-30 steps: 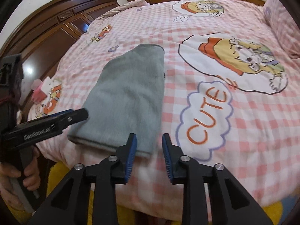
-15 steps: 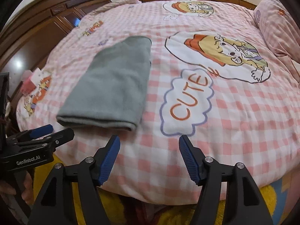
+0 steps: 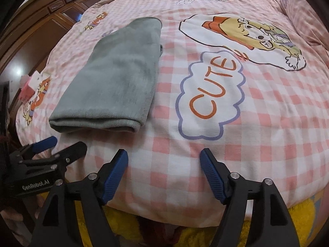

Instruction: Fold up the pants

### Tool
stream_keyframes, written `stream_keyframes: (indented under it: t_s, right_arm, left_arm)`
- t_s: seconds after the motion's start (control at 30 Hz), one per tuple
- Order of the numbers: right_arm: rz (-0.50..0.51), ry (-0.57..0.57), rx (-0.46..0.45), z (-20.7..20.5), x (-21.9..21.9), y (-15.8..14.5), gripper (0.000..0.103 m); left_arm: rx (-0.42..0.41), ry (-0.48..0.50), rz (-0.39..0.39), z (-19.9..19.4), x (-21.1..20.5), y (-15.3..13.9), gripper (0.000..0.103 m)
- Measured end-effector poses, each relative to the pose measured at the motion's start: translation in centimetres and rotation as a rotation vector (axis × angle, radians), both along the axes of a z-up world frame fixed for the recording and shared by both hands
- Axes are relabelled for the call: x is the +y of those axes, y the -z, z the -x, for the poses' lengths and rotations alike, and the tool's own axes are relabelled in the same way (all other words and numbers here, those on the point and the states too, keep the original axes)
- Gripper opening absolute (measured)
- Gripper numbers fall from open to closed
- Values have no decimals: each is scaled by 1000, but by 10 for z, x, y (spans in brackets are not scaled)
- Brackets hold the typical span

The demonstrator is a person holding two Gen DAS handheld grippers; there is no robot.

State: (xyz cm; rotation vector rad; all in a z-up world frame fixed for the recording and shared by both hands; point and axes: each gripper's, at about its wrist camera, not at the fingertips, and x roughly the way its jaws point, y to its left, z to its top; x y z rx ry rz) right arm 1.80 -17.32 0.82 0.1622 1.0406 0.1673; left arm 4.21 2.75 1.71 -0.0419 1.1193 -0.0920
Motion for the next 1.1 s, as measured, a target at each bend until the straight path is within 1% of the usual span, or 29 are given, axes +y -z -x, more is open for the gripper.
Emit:
stream_keyframes:
  t_s: [0.1,0.23,0.37,0.5,0.7,1.1]
  right_arm:
    - [25,-5,-3,0,4,1,75]
    - [46,-1,0,-1,7,2,77]
    - [67,-5,0,-2,12,2,80]
    - [86,-4,-2,-1,15,3,81]
    - [95,1,-2,-2,17,3,82]
    - [91,3,-9,-1,16,3,82]
  left_arm:
    - [7,-2,5,-1,1,2,103]
    - [1,4,-7,0,-1,3,103]
    - [3,3,3,-2,0,4,103]
    - [6,10,9,-2,1,5,103]
    - [7,24,6,-1,1,5,103]
    - [4,20,9,-1,2,4,103]
